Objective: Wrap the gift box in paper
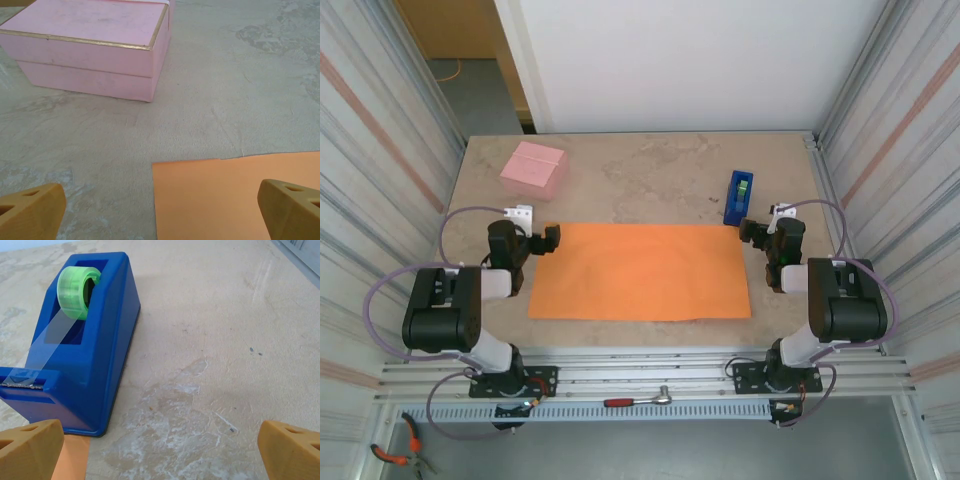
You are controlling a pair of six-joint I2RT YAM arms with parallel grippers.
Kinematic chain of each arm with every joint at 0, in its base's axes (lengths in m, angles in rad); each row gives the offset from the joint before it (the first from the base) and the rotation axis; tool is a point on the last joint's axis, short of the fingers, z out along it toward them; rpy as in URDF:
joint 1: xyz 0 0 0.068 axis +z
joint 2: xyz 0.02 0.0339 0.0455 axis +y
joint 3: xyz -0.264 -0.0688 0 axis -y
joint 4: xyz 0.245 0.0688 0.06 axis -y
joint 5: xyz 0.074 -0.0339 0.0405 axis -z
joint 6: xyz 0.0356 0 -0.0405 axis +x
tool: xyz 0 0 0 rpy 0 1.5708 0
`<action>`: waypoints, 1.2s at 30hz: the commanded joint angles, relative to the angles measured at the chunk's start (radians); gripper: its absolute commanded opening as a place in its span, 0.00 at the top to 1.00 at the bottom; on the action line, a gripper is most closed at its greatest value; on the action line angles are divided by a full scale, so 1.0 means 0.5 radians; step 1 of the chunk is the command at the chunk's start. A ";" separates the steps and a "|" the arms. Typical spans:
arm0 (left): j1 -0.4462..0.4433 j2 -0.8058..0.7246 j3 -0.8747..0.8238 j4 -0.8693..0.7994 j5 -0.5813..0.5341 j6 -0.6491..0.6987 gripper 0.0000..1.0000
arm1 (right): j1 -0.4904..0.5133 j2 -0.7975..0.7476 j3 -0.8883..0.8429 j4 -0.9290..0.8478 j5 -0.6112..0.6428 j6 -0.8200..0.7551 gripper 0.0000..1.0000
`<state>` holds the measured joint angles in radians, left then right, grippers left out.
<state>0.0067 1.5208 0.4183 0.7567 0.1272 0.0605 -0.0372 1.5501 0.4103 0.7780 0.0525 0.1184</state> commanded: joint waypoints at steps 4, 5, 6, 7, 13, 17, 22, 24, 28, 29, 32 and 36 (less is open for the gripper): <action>-0.005 -0.015 -0.005 0.051 -0.025 0.023 0.01 | 0.009 -0.023 0.005 0.028 0.021 -0.034 0.02; -0.004 -0.015 -0.005 0.050 -0.027 0.025 0.01 | 0.009 -0.021 0.007 0.029 0.021 -0.034 0.02; -0.005 -0.016 -0.006 0.050 -0.024 0.024 0.01 | 0.008 -0.022 0.007 0.030 0.019 -0.033 0.02; -0.004 -0.017 -0.005 0.051 -0.024 0.026 0.01 | 0.010 -0.024 0.002 0.031 0.021 -0.034 0.02; -0.005 -0.016 -0.002 0.051 -0.025 0.025 0.01 | 0.009 -0.025 0.002 0.032 0.020 -0.034 0.02; -0.005 -0.016 -0.002 0.051 -0.024 0.025 0.01 | 0.008 -0.023 0.002 0.034 0.019 -0.034 0.02; -0.004 -0.012 0.005 0.038 -0.025 0.022 0.01 | 0.005 -0.023 0.005 0.031 0.013 -0.032 0.02; -0.006 -0.013 0.007 0.039 -0.025 0.022 0.01 | 0.002 -0.020 0.005 0.027 0.012 -0.033 0.02; -0.016 -0.016 0.007 0.039 -0.064 0.022 0.01 | -0.005 -0.023 0.006 0.025 -0.004 -0.029 0.02; -0.019 -0.024 0.012 0.030 -0.101 0.009 0.01 | -0.002 -0.034 -0.004 0.045 0.010 -0.031 0.02; -0.024 -0.150 0.134 -0.285 -0.217 -0.026 0.01 | 0.035 -0.201 0.073 -0.244 0.215 0.005 0.02; -0.025 -0.274 0.385 -0.749 -0.320 -0.078 0.01 | 0.067 -0.440 0.236 -0.636 0.389 0.077 0.02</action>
<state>-0.0017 1.4437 0.5282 0.5274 0.0341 0.0486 -0.0170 1.4181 0.4614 0.5892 0.1513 0.1230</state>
